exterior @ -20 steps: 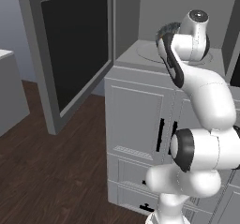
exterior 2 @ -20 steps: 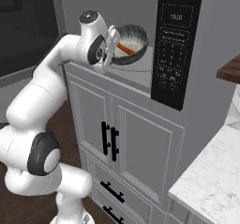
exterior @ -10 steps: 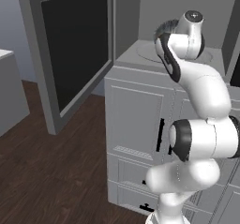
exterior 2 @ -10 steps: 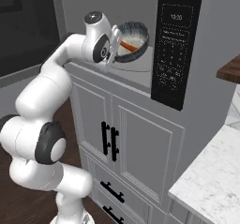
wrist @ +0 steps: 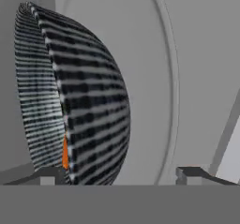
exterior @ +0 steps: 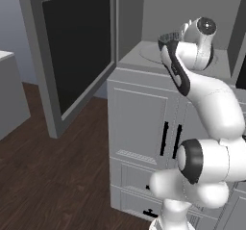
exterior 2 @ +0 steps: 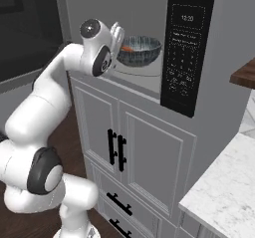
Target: Pick the carrot from the sink and place it in the bowl. Then pick the bowl and place it in the microwave. Then close the microwave door and press the start button.
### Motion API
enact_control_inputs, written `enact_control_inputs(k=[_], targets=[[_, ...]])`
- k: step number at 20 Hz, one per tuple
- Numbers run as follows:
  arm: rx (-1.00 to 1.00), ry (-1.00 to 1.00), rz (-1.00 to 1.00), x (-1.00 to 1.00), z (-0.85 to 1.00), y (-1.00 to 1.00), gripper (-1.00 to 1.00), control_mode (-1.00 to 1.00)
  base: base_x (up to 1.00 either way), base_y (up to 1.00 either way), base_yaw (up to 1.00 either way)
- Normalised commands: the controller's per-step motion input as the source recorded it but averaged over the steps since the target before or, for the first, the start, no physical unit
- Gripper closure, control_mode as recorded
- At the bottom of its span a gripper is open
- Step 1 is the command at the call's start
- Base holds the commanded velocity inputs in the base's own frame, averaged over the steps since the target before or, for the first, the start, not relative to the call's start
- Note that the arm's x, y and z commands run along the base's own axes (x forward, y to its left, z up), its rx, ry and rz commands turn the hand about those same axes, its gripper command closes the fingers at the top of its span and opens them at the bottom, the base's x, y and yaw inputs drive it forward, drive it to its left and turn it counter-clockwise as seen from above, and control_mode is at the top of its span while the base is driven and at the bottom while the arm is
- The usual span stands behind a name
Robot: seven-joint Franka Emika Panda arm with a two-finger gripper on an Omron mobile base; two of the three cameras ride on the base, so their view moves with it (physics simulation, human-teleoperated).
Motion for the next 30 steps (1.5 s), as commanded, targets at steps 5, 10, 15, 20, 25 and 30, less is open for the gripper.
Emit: enact_control_inputs(k=[5,10,15,20,25,30], targets=[[-0.04,-0.36,0.03,-1.00,0.33,0.21,-1.00,-1.00,0.00,0.00,0.00],[-0.04,-0.17,0.00,-1.00,0.64,0.23,-1.00,-1.00,0.00,0.00,0.00],[-0.11,0.00,0.00,-1.00,0.45,0.08,-1.00,-1.00,0.00,0.00,0.00],[-0.03,-0.06,0.00,-1.00,0.20,0.30,-1.00,-1.00,0.00,0.00,0.00],[0.00,-0.14,-0.04,-1.00,0.05,0.31,-1.00,-1.00,0.00,0.00,0.00],[0.00,-0.23,-0.10,-1.00,0.00,0.44,-1.00,-1.00,0.00,0.00,0.00]])
